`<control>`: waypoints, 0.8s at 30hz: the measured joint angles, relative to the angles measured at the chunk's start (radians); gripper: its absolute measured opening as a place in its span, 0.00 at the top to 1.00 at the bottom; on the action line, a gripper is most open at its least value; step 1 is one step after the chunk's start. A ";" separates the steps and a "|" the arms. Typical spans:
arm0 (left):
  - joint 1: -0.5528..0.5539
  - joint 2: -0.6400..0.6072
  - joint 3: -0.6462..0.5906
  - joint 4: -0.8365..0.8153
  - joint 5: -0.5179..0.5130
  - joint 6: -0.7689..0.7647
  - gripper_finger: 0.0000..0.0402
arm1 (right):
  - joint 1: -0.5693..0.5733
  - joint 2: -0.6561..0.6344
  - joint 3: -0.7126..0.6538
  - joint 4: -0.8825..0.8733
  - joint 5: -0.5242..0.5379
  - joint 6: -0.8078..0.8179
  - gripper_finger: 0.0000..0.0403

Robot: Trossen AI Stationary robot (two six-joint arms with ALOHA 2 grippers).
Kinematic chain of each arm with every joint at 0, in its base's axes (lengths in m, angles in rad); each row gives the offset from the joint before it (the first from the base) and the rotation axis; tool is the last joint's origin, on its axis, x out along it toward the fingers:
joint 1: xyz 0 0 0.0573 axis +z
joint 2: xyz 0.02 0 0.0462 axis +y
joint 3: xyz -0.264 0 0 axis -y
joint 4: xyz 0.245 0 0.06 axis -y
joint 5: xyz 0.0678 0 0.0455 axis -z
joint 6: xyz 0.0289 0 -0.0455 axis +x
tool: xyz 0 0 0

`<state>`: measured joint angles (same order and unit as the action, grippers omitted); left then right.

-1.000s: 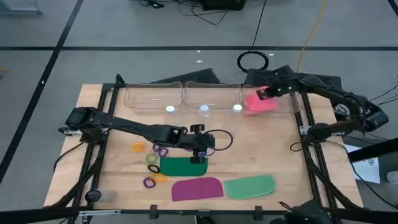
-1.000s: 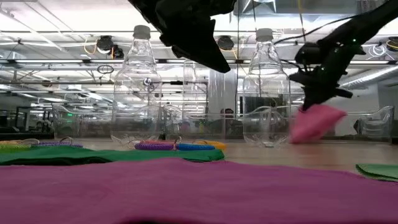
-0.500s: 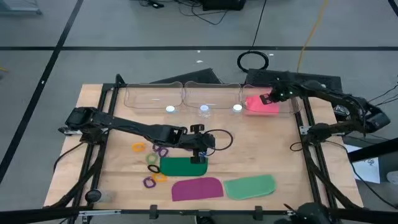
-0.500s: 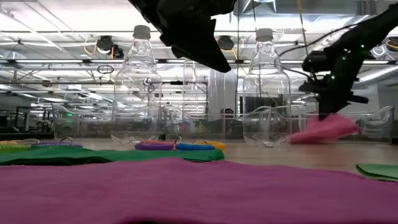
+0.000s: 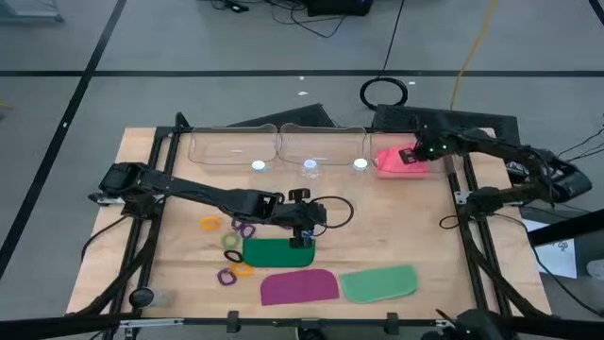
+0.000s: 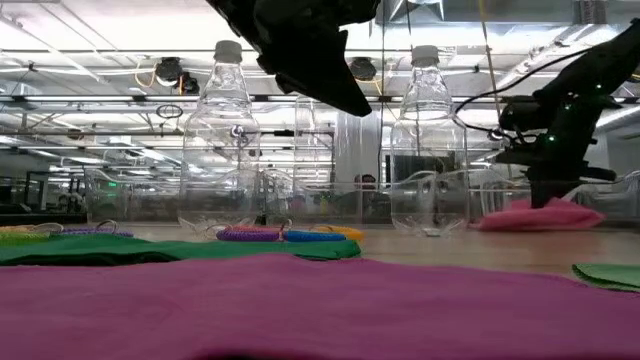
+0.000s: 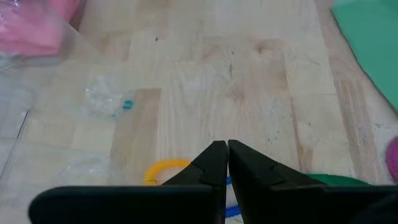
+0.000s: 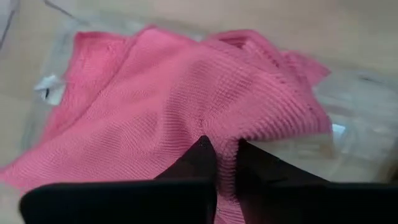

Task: Pick & Place Sports Items
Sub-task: Put the pink microfiber towel into the right transparent bin

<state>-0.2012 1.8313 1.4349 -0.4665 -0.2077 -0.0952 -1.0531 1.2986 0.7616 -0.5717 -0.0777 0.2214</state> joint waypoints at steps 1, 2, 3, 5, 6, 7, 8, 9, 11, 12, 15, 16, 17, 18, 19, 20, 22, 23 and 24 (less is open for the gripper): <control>0.000 0.000 0.000 0.000 0.000 0.000 0.95 | 0.000 -0.006 0.000 0.009 0.002 0.001 0.92; 0.000 0.000 0.000 0.000 0.000 0.000 0.95 | 0.000 -0.013 0.000 0.018 0.005 0.001 0.89; 0.000 0.000 0.000 0.000 0.000 0.000 0.95 | 0.000 -0.022 0.000 0.027 0.008 0.001 0.86; 0.000 0.000 0.000 0.000 0.000 0.000 0.95 | 0.000 -0.041 0.000 0.046 0.028 -0.001 0.80; 0.000 0.000 0.000 0.000 0.000 0.000 0.95 | 0.000 -0.052 0.000 0.053 0.041 -0.004 0.76; 0.000 0.000 0.000 -0.001 0.000 0.000 0.95 | 0.000 -0.065 0.000 0.058 0.059 -0.012 0.73; 0.000 0.000 0.000 -0.001 0.000 0.000 0.95 | 0.000 -0.078 0.000 0.062 0.081 -0.026 0.69; 0.000 0.000 0.000 -0.001 0.000 0.000 0.95 | 0.000 -0.092 0.000 0.065 0.101 -0.040 0.66; 0.000 0.000 0.000 -0.001 0.000 0.000 0.95 | 0.000 -0.118 0.000 0.067 0.119 -0.058 0.60; 0.000 0.000 0.000 -0.001 0.000 0.001 0.95 | 0.000 -0.130 0.000 0.069 0.122 -0.062 0.57; 0.000 0.000 0.000 -0.001 0.000 0.001 0.95 | 0.000 -0.158 0.000 0.073 0.123 -0.076 0.51; 0.000 0.000 0.000 -0.001 0.000 0.002 0.95 | 0.001 -0.166 0.000 0.074 0.124 -0.077 0.50; 0.000 0.000 0.000 -0.001 0.000 0.003 0.95 | 0.001 -0.173 0.000 0.074 0.124 -0.077 0.49; 0.000 0.000 0.000 -0.001 0.000 0.003 0.95 | 0.001 -0.182 0.000 0.074 0.124 -0.077 0.48; 0.000 0.000 0.000 -0.001 -0.001 0.003 0.95 | 0.001 -0.191 0.000 0.075 0.124 -0.077 0.48; 0.000 0.000 0.000 -0.001 -0.001 0.003 0.95 | 0.001 -0.200 0.000 0.077 0.124 -0.077 0.48; 0.000 0.000 0.000 -0.001 -0.001 0.003 0.95 | 0.001 -0.224 0.000 0.081 0.113 -0.082 0.48; 0.000 0.000 0.000 -0.001 -0.001 0.003 0.95 | 0.001 -0.238 0.000 0.081 0.096 -0.088 0.48; 0.000 0.000 0.000 -0.001 -0.001 0.003 0.95 | 0.001 -0.251 0.000 0.080 0.070 -0.094 0.49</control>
<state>-0.2012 1.8313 1.4349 -0.4671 -0.2085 -0.0921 -1.0519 1.0476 0.7612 -0.4913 -0.0073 0.1275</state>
